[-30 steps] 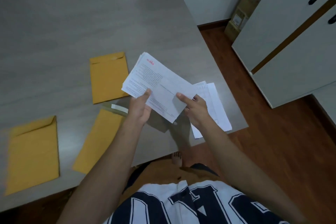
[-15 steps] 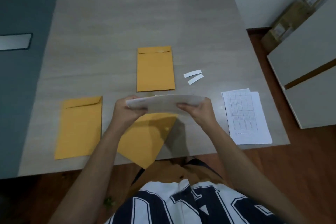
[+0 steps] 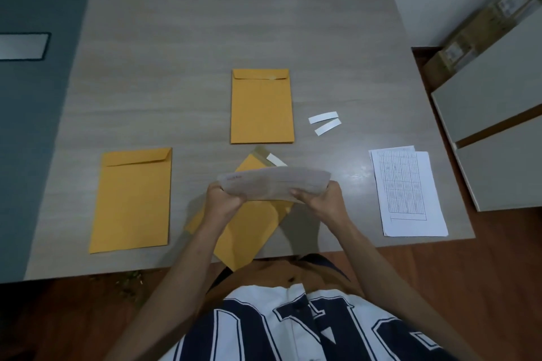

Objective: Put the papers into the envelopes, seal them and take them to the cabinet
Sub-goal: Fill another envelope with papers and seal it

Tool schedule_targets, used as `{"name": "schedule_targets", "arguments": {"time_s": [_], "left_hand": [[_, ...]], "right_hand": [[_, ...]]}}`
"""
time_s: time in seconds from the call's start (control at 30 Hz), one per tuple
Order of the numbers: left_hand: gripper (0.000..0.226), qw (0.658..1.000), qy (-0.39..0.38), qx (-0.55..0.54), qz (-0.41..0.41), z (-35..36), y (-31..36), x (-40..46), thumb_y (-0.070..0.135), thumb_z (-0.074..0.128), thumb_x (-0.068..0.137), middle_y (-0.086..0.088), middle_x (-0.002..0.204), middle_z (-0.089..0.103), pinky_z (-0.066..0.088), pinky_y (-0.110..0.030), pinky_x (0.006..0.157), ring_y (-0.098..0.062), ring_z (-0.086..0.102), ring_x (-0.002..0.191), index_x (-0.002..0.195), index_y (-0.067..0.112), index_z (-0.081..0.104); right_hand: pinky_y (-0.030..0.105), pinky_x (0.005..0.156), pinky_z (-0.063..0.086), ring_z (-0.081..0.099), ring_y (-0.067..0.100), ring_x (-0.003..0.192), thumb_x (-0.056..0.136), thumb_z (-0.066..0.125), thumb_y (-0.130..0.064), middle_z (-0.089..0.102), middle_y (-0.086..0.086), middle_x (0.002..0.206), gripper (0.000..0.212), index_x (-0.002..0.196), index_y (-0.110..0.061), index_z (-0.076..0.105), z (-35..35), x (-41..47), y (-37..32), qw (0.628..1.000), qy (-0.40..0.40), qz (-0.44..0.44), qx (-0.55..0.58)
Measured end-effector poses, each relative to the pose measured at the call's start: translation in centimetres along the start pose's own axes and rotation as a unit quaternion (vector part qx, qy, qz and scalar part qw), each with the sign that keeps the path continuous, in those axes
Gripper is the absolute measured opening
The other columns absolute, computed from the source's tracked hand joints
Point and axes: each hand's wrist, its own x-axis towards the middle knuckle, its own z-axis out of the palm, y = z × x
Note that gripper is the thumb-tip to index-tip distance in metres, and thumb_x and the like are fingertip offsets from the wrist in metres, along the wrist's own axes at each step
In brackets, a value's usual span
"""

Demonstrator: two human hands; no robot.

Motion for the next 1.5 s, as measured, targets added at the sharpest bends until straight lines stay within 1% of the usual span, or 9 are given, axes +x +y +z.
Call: {"name": "schedule_targets", "arguments": {"time_s": [0.2, 0.3, 0.4, 0.53, 0.6, 0.73, 0.9, 1.07, 1.5], "left_hand": [[0.043, 0.99, 0.041, 0.112, 0.081, 1.1, 0.9, 1.3, 0.013, 0.071, 0.087, 0.004, 0.119, 0.056, 0.046, -0.027, 0.091, -0.011, 0.054, 0.108, 0.128, 0.018, 0.057], [0.059, 0.948, 0.032, 0.291, 0.123, 2.8, 1.1, 0.9, 0.029, 0.076, 0.081, 0.001, 0.128, 0.046, 0.044, -0.027, 0.09, -0.017, 0.046, 0.121, 0.135, 0.021, 0.053], [0.084, 0.906, -0.007, 0.413, 0.096, 4.3, 1.4, 0.5, 0.048, 0.079, 0.073, -0.007, 0.146, 0.032, 0.04, -0.04, 0.105, -0.026, 0.029, 0.138, 0.145, 0.027, 0.041], [0.103, 0.852, -0.021, 0.517, 0.082, 5.3, 1.7, 0.4, 0.058, 0.082, 0.066, -0.014, 0.152, 0.022, 0.03, -0.042, 0.11, -0.032, 0.021, 0.141, 0.15, 0.036, 0.027], [0.105, 0.832, -0.018, 0.549, 0.082, 5.5, 1.8, 0.4, 0.06, 0.081, 0.065, -0.015, 0.149, 0.022, 0.032, -0.044, 0.106, -0.033, 0.024, 0.138, 0.15, 0.04, 0.023], [0.104, 0.807, -0.03, 0.584, 0.083, 5.7, 2.3, 0.7, 0.064, 0.078, 0.066, -0.016, 0.146, 0.024, 0.034, -0.042, 0.106, -0.034, 0.026, 0.136, 0.15, 0.04, 0.022], [0.099, 0.807, -0.027, 0.582, 0.096, 5.8, 2.5, 0.7, 0.06, 0.082, 0.064, -0.015, 0.144, 0.028, 0.036, -0.042, 0.104, -0.034, 0.031, 0.133, 0.145, 0.039, 0.028], [0.103, 0.803, -0.045, 0.583, 0.117, 5.4, 2.3, 1.0, 0.054, 0.087, 0.061, -0.013, 0.151, 0.023, 0.032, -0.047, 0.109, -0.036, 0.026, 0.139, 0.146, 0.037, 0.029], [0.108, 0.812, -0.094, 0.549, 0.176, 4.5, 2.0, 2.1, 0.039, 0.094, 0.054, -0.009, 0.159, 0.017, 0.031, -0.043, 0.113, -0.03, 0.017, 0.147, 0.144, 0.037, 0.034]], "right_hand": [[0.007, 0.053, 0.049, 0.066, 0.001, 0.074, 0.069, 0.088, -0.023, 0.072, 0.002, 0.091, 0.041, 0.102, -0.006, 0.072, -4.2, 2.3, -2.1, 0.997, 0.063, -0.025, -0.031], [0.02, 0.059, 0.054, 0.068, 0.017, 0.078, 0.07, 0.087, -0.028, 0.073, 0.008, 0.095, 0.045, 0.105, -0.004, 0.072, -7.1, 3.9, -3.8, 0.988, 0.095, -0.06, -0.103], [0.034, 0.071, 0.058, 0.07, 0.027, 0.084, 0.073, 0.085, -0.03, 0.073, 0.013, 0.095, 0.044, 0.104, -0.001, 0.072, -8.8, 5.2, -5.6, 0.975, 0.083, -0.11, -0.173], [0.02, 0.058, 0.049, 0.067, 0.022, 0.074, 0.075, 0.083, -0.029, 0.068, 0.004, 0.082, 0.037, 0.098, -0.001, 0.073, -9.1, 6.3, -6.9, 0.96, 0.037, -0.155, -0.231], [0.024, 0.06, 0.05, 0.064, 0.021, 0.071, 0.076, 0.082, -0.028, 0.07, 0.009, 0.084, 0.037, 0.099, -0.001, 0.073, -8.8, 6.7, -7.1, 0.952, 0.019, -0.166, -0.258], [0.029, 0.065, 0.054, 0.069, 0.025, 0.08, 0.076, 0.08, -0.026, 0.074, 0.012, 0.093, 0.033, 0.099, -0.003, 0.075, -8.5, 7.3, -7.0, 0.941, -0.006, -0.189, -0.28], [0.013, 0.053, 0.039, 0.064, 0.019, 0.074, 0.075, 0.081, -0.026, 0.068, 0.001, 0.08, 0.031, 0.097, -0.005, 0.075, -9.2, 8.3, -6.4, 0.939, -0.034, -0.171, -0.297], [0.021, 0.054, 0.045, 0.063, 0.015, 0.072, 0.071, 0.082, -0.027, 0.066, -0.003, 0.08, 0.025, 0.092, -0.015, 0.074, -9.8, 9.5, -6.2, 0.939, -0.096, -0.115, -0.311], [0.039, 0.09, 0.056, 0.07, 0.017, 0.094, 0.071, 0.083, -0.011, 0.075, -0.002, 0.102, 0.035, 0.105, -0.015, 0.073, -7.1, 10.7, -6.1, 0.942, -0.272, -0.022, -0.193]]}}
